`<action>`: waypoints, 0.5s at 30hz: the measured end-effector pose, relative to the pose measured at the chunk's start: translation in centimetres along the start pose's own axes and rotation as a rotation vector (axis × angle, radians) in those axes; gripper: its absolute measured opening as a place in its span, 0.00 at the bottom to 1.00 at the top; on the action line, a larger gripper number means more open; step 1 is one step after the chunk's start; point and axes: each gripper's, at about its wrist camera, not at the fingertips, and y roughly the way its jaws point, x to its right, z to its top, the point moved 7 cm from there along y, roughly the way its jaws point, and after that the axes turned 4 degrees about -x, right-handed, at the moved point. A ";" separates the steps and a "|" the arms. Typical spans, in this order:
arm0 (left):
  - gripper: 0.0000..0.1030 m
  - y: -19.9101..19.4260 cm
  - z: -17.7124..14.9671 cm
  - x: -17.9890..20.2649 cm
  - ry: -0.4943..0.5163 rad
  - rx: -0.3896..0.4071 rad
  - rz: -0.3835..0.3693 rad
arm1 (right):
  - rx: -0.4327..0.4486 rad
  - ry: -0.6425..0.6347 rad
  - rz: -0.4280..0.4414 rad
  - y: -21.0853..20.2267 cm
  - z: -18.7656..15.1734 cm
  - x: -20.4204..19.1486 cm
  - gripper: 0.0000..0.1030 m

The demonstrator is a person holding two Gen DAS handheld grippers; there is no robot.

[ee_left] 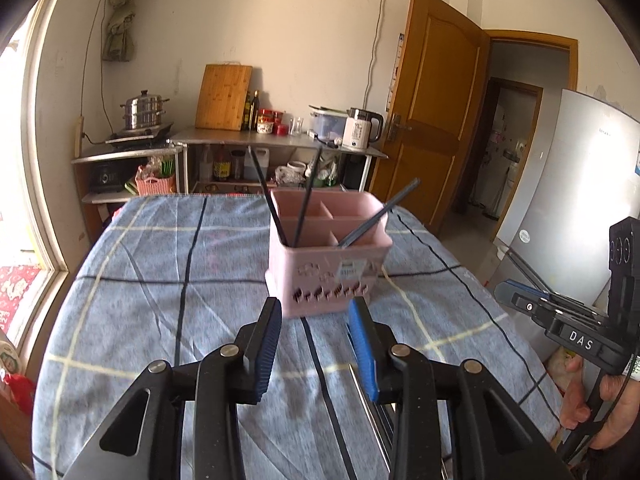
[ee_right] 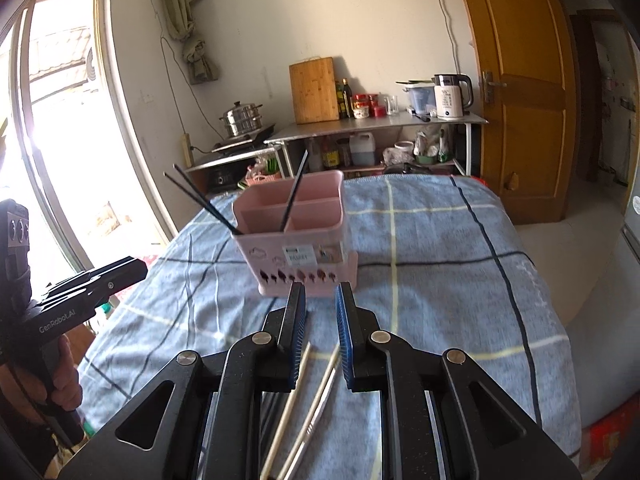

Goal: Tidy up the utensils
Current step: 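Move both open grippers back over the remaining chopsticks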

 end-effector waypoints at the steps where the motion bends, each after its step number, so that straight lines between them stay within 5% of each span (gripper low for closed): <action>1: 0.34 0.1 -0.7 0.2 0.003 -0.012 -0.003 | -0.004 0.003 -0.002 -0.1 -0.5 0.1 0.16; 15: 0.34 1.2 -6.1 2.1 0.002 -0.109 -0.049 | -0.093 0.037 -0.004 0.0 -5.3 0.7 0.16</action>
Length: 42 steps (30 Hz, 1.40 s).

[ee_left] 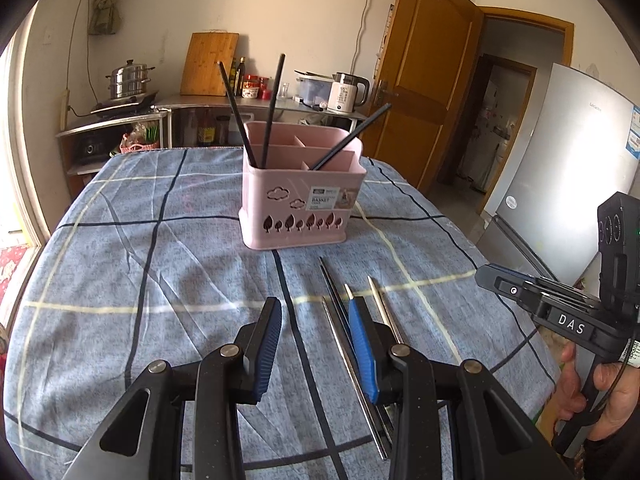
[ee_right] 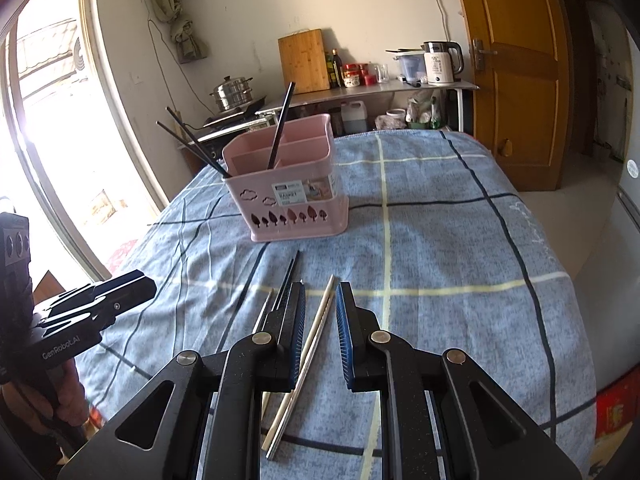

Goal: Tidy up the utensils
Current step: 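Move both open grippers back over the remaining chopsticks, then close the left gripper on a steel chopstick while the right gripper grasps a steel chopstick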

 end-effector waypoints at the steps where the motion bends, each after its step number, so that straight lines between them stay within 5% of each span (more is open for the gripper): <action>1: 0.34 0.2 -0.1 0.1 0.000 -0.005 -0.001 | -0.006 0.001 0.001 0.2 -0.3 0.0 0.16; 29: 0.34 9.5 -3.9 0.3 -0.036 -0.183 0.012 | -0.191 0.036 -0.021 8.1 -4.7 0.1 0.16; 42: 0.34 10.5 -4.3 0.8 -0.007 -0.189 0.063 | -0.217 -0.002 -0.061 9.2 -5.4 -0.4 0.16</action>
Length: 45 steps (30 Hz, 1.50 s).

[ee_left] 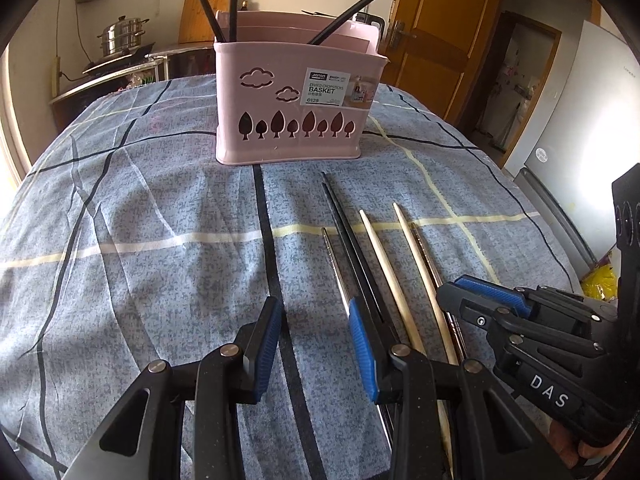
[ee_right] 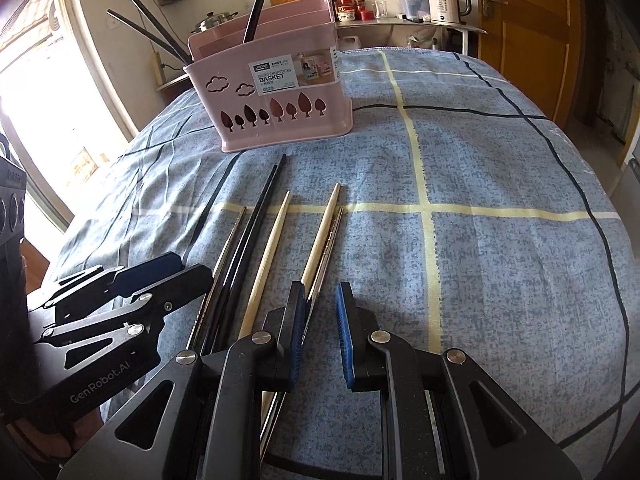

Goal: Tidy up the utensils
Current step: 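Close the left gripper on a steel chopstick while the right gripper grasps a steel chopstick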

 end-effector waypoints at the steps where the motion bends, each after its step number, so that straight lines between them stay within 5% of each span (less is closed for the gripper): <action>1: 0.34 0.0 0.0 0.1 0.000 0.000 -0.001 | -0.001 0.002 -0.003 0.0 0.0 0.1 0.16; 17: 0.34 0.6 0.4 0.6 0.058 -0.014 0.050 | -0.018 0.002 -0.032 -0.3 -0.3 1.1 0.11; 20: 0.27 0.4 0.2 0.3 0.071 -0.019 0.060 | -0.019 0.007 -0.035 -0.4 -0.3 1.3 0.11; 24: 0.06 -0.1 -0.1 -1.2 0.068 -0.029 0.067 | -0.020 0.010 -0.031 -0.6 -0.5 1.9 0.10; 35: 0.06 -0.1 0.7 -3.8 -0.015 -0.056 0.022 | -0.036 0.043 -0.023 -0.3 0.5 3.4 0.10; 45: 0.09 1.4 2.3 -2.7 0.091 -0.087 0.047 | -0.051 0.047 -0.042 0.6 1.8 3.5 0.09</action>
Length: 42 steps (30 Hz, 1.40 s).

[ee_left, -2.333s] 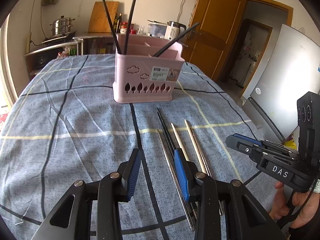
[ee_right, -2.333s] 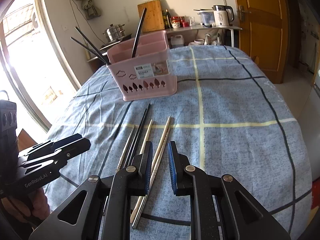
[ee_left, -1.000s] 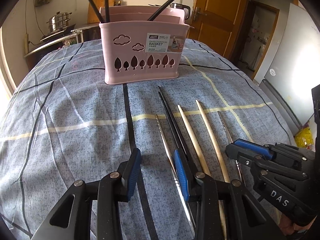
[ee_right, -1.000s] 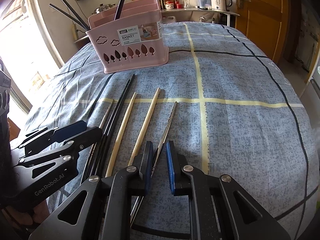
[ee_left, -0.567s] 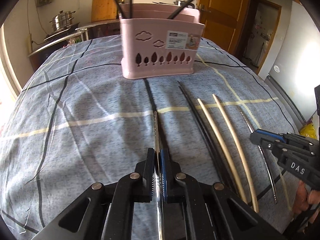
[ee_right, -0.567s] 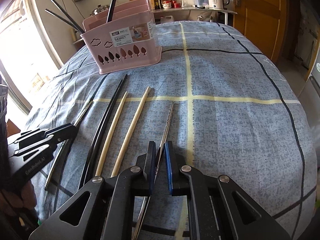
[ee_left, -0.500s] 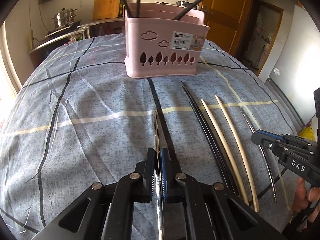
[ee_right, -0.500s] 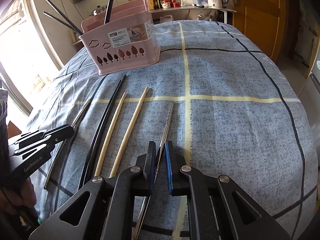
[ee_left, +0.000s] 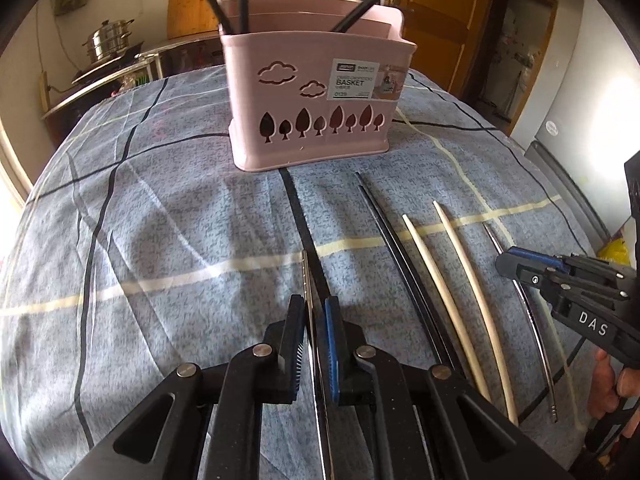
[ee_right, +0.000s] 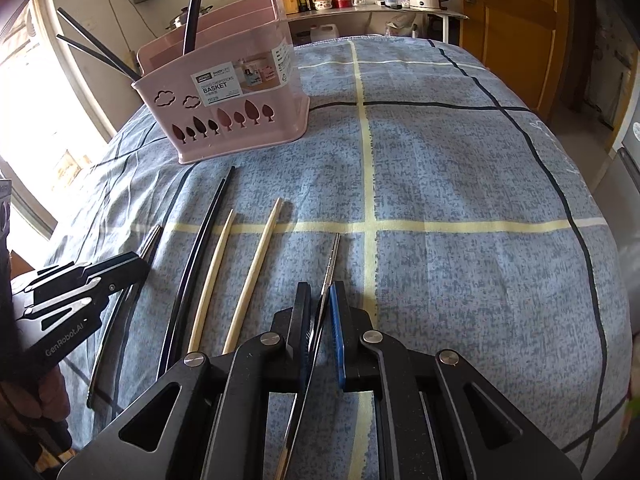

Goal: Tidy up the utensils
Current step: 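Close the left gripper on a steel chopstick while the right gripper grasps a steel chopstick, then lift the steel chopstick with the left gripper toward the pink basket while the right gripper carries its chopstick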

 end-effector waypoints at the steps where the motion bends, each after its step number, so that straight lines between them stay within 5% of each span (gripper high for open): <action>1: 0.09 0.1 0.1 0.1 0.007 -0.001 0.000 | 0.000 0.002 0.000 0.0 0.1 0.0 0.09; 22: 0.04 0.1 1.2 0.0 -0.029 -0.019 -0.017 | -0.025 0.013 0.046 0.3 1.5 0.0 0.04; 42: 0.04 -8.8 7.6 -1.1 -0.055 0.192 -0.085 | 0.185 -0.032 0.096 -7.8 7.3 -1.8 0.04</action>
